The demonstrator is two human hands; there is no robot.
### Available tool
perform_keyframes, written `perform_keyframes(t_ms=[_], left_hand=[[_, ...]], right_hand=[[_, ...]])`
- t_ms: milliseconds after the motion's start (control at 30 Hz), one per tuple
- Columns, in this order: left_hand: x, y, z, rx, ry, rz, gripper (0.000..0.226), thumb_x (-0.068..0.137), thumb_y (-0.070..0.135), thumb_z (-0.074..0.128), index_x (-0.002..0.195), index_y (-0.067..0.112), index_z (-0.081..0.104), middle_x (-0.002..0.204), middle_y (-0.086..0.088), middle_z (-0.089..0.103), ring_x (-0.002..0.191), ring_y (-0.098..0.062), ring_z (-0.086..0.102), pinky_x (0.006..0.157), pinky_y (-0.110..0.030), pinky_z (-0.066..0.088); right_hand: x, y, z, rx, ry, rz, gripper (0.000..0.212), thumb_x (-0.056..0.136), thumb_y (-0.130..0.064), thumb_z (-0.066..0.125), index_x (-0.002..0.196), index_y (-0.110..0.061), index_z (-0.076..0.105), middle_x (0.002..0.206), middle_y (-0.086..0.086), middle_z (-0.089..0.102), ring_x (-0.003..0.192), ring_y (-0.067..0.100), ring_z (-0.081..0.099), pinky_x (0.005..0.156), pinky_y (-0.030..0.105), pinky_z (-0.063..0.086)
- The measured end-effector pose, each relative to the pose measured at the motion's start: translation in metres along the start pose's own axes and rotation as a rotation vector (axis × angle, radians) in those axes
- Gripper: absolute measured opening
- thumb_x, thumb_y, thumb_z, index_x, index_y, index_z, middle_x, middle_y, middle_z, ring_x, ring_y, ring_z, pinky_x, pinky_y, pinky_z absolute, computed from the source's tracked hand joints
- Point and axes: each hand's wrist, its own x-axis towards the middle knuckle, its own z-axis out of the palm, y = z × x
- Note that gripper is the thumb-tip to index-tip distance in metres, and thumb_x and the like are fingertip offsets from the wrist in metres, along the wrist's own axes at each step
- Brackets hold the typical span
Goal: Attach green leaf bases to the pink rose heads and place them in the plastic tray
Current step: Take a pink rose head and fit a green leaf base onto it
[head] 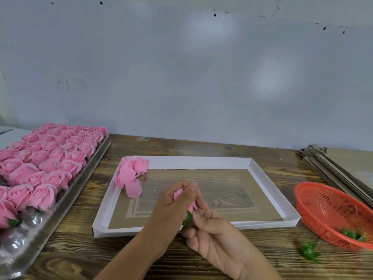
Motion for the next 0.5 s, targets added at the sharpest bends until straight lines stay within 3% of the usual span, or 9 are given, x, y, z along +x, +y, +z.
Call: perform_keyframes(t_ms=[167, 267, 367, 500], left_hand=[[0.002, -0.003, 0.000, 0.001, 0.050, -0.012, 0.034, 0.100, 0.032, 0.049, 0.072, 0.023, 0.067, 0.076, 0.002, 0.071, 0.072, -0.008, 0.065, 0.066, -0.017, 0.052], [0.003, -0.006, 0.003, 0.005, 0.090, -0.023, 0.037, 0.104, 0.027, 0.044, 0.076, 0.020, 0.066, 0.087, 0.000, 0.076, 0.078, -0.010, 0.070, 0.065, -0.018, 0.053], [0.003, -0.009, 0.005, -0.042, 0.087, -0.037, 0.036, 0.098, 0.038, 0.045, 0.077, 0.015, 0.064, 0.094, -0.001, 0.077, 0.082, -0.008, 0.072, 0.065, -0.016, 0.053], [0.003, -0.012, 0.005, -0.045, 0.073, -0.048, 0.040, 0.090, 0.047, 0.046, 0.079, 0.014, 0.066, 0.096, -0.001, 0.077, 0.086, -0.010, 0.072, 0.070, -0.018, 0.055]], right_hand=[[0.004, 0.003, 0.000, -0.047, 0.066, -0.098, 0.047, 0.071, -0.002, 0.077, 0.117, -0.013, 0.073, 0.094, 0.016, 0.067, 0.068, 0.017, 0.065, 0.065, 0.023, 0.059], [0.007, 0.006, 0.000, -0.181, 0.173, -0.204, 0.042, 0.058, -0.001, 0.090, 0.098, -0.001, 0.076, 0.085, 0.017, 0.070, 0.070, 0.018, 0.068, 0.065, 0.024, 0.059], [0.008, 0.009, -0.002, -0.203, 0.233, -0.264, 0.022, 0.062, 0.002, 0.084, 0.083, -0.002, 0.077, 0.078, 0.017, 0.070, 0.062, 0.017, 0.067, 0.059, 0.023, 0.058], [0.008, 0.009, -0.002, -0.221, 0.240, -0.281, 0.013, 0.068, 0.001, 0.072, 0.079, -0.004, 0.078, 0.075, 0.015, 0.070, 0.059, 0.016, 0.066, 0.059, 0.023, 0.058]])
